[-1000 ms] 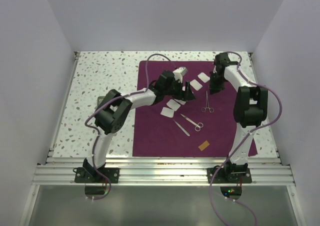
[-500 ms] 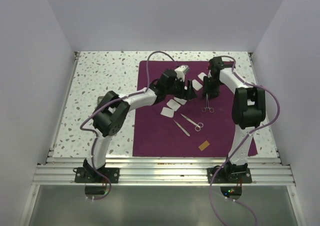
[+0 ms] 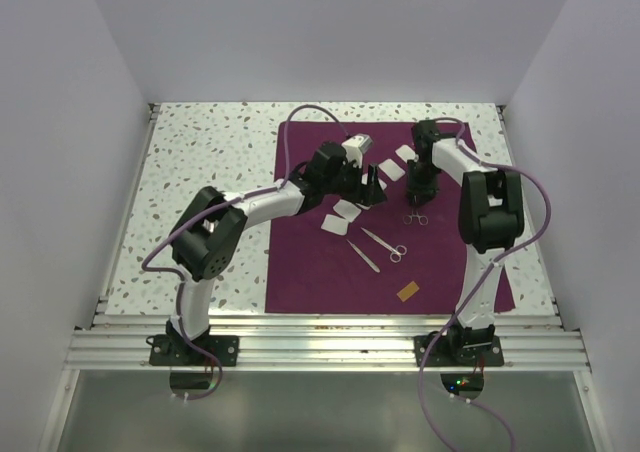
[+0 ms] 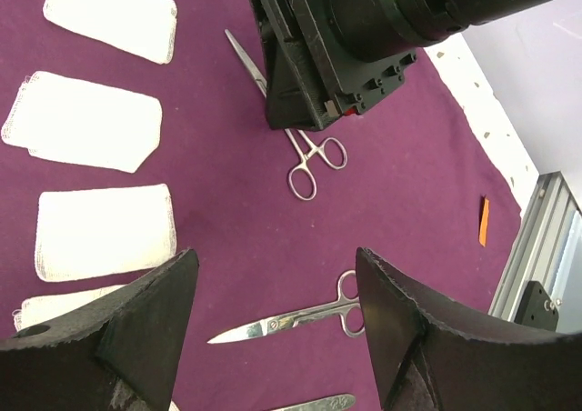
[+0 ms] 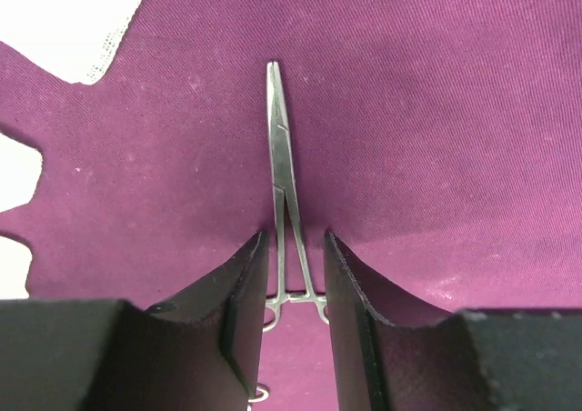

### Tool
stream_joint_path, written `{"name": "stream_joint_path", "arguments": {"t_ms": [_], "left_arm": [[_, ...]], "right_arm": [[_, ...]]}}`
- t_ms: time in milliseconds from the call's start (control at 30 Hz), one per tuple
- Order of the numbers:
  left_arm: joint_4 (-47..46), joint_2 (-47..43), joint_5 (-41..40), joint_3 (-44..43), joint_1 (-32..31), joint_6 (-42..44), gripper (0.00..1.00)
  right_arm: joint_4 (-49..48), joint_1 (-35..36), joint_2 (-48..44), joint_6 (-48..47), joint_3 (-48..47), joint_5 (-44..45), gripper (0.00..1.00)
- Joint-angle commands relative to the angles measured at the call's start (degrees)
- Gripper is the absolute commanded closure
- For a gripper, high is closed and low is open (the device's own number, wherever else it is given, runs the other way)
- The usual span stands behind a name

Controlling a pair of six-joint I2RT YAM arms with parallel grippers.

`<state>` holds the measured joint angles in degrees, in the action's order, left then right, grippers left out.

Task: Prepare the surgical pack

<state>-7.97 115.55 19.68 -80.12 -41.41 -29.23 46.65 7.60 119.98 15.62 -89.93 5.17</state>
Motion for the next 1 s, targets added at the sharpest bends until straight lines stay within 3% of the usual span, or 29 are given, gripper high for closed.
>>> {"name": "stream_joint_path", "arguments": {"t_ms": [0,167,200,233,300,333,967], "left_arm": [[-0.6,-3.3,0.0,-0.1,-0.3,2.2,0.27],[-0.4,-3.9,0.4,0.9,-0.3,2.2,0.26],[-0.4,-3.9,0.4,1.1,-0.3,2.2,0.25],[-0.4,-3.8,0.3,1.1,-0.3,2.2,0.24],[-0.5,-3.6,0.4,1.0,-0.3,1.9,0.24],[-0.6,-3.0,0.6,0.8,-0.3,1.8,0.24],[1.6,0.9,2.9,-4.6,-0.3,0.3,0.23]], "right_arm": [[-1.1,0.0,1.3,-0.6,-1.5,1.0,0.64],[0.6,0.1,6.6,-0.9,-4.7,1.0,0.66],[1.0,0.1,7.1,-0.7,-5.2,1.2,0.70],[1.7,0.0,7.5,-0.6,-5.3,1.2,0.82],[1.9,0.0,8.0,-0.6,-5.3,0.0,0.96],[1.9,0.0,7.8,-0.6,-5.0,-0.3,0.99],[8.1,-0.1,-2.4,-3.4,-9.5,-0.9,1.00]]}}
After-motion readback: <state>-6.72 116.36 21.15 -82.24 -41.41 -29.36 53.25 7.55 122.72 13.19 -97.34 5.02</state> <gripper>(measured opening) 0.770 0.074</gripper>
